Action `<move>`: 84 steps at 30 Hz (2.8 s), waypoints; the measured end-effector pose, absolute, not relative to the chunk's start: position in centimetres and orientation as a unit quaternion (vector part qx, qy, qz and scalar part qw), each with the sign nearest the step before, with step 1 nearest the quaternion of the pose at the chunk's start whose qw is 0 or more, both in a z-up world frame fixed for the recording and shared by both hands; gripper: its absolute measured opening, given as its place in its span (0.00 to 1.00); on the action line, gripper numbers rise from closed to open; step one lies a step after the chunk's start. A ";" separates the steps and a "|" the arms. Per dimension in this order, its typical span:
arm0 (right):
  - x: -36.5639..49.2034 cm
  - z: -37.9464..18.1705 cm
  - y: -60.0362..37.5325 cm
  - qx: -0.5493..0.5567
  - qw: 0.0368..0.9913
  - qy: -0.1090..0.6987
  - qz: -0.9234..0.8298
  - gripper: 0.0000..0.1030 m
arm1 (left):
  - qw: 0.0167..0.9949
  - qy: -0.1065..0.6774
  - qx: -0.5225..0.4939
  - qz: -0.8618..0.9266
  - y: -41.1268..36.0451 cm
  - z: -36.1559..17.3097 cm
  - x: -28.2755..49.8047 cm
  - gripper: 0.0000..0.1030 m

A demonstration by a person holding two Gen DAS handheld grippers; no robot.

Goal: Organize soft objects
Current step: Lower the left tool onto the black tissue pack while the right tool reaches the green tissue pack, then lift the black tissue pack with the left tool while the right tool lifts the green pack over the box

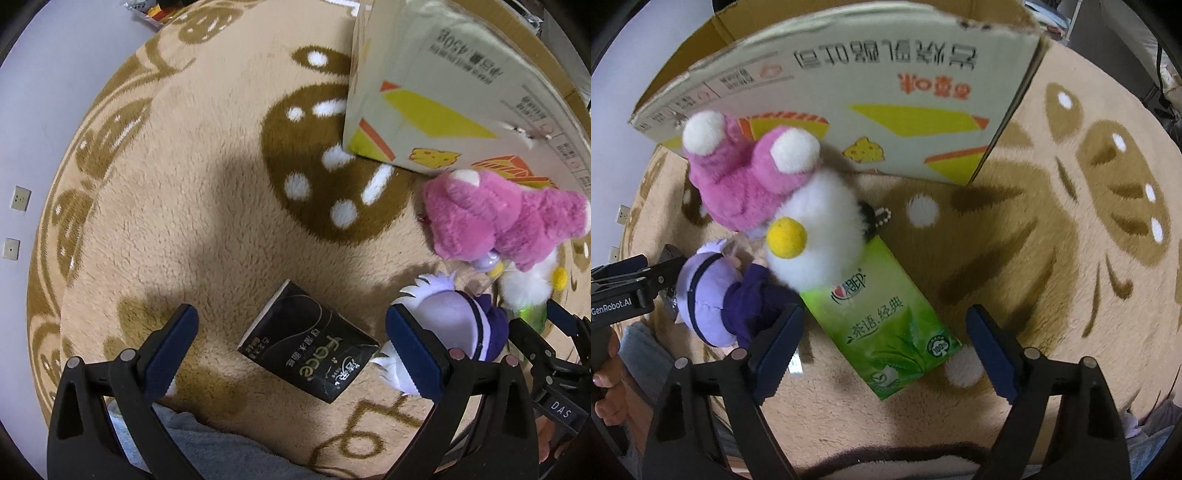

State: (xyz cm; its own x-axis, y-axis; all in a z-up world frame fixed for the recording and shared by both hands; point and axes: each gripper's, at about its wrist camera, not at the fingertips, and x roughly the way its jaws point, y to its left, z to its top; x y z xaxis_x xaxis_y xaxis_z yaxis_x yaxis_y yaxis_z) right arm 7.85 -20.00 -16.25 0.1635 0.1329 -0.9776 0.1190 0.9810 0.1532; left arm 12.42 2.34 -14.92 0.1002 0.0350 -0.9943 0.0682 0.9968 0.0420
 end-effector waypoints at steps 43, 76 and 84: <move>4.9 -11.7 -18.2 0.072 0.834 0.547 -0.013 0.67 | 0.840 0.541 0.025 -0.010 0.9 -8.7 7.9 0.60; 3.8 -2.4 -20.0 0.090 0.950 0.299 0.003 0.67 | 0.964 0.262 0.034 -0.041 0.4 1.5 4.8 0.60; 5.3 -1.9 -20.3 0.095 0.954 0.285 0.011 0.67 | 0.971 0.227 0.049 -0.055 -0.8 2.9 5.1 0.60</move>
State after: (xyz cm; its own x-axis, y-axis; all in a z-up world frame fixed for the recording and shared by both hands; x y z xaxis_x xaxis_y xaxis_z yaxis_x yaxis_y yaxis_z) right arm 5.27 -20.26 -1.89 0.8369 0.0757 -0.5420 0.0326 0.9817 0.1874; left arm 5.07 -0.76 2.86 0.8907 -0.0844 -0.4466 0.1287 0.9892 0.0697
